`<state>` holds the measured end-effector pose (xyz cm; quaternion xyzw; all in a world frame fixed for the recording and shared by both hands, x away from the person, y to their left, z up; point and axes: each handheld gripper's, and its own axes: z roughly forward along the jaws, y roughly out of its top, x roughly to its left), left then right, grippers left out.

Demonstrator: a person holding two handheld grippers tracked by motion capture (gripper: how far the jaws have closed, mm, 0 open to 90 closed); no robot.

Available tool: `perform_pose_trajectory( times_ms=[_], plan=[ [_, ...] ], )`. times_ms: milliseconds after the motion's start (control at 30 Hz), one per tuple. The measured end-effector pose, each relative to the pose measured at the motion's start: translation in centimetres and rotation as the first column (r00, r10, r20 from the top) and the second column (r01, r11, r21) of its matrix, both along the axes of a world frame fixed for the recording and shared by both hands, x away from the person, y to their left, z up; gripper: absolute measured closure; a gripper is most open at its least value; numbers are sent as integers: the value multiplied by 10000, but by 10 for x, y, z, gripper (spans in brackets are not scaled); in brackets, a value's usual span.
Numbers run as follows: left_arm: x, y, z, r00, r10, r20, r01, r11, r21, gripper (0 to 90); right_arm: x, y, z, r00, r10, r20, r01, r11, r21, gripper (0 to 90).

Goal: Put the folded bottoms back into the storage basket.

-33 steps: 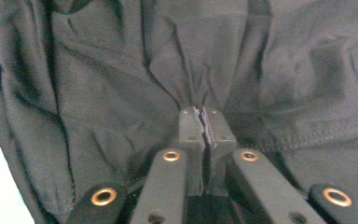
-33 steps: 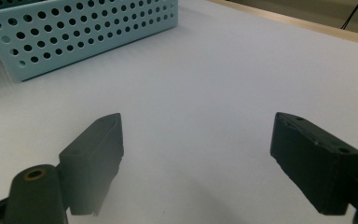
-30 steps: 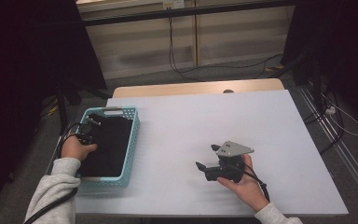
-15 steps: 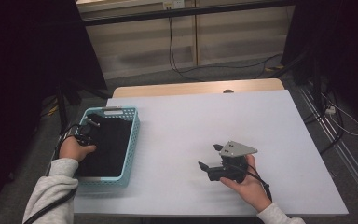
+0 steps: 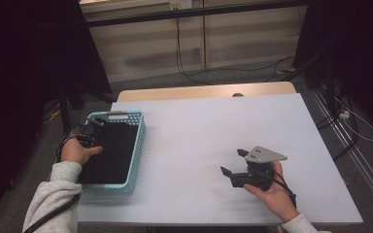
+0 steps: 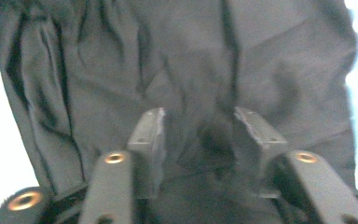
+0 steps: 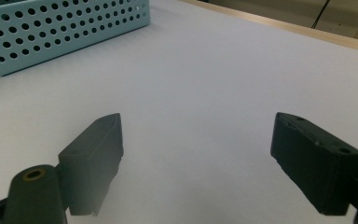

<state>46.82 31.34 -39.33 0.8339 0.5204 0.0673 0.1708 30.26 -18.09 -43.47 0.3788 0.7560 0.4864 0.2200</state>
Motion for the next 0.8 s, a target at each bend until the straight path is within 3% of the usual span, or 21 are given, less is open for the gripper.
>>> perform_pose_trajectory(
  times_ms=[267, 500, 800],
  plan=[
    [-2, -11, 17, 9995, -198, 245, 202, 9997, -133, 367, -5, -14, 0, 9999, -144, -7, 144, 9999, -7, 159],
    [-5, -28, 28, 9971, -525, 555, 550, 9975, -435, 284, -9, -26, 0, 9995, -313, -96, 315, 9994, 142, 158],
    [-7, -46, 36, 9908, -1057, 843, 1131, 9896, -891, 236, -10, -30, -2, 9992, -324, -216, 327, 9994, 140, 155]
  ],
)
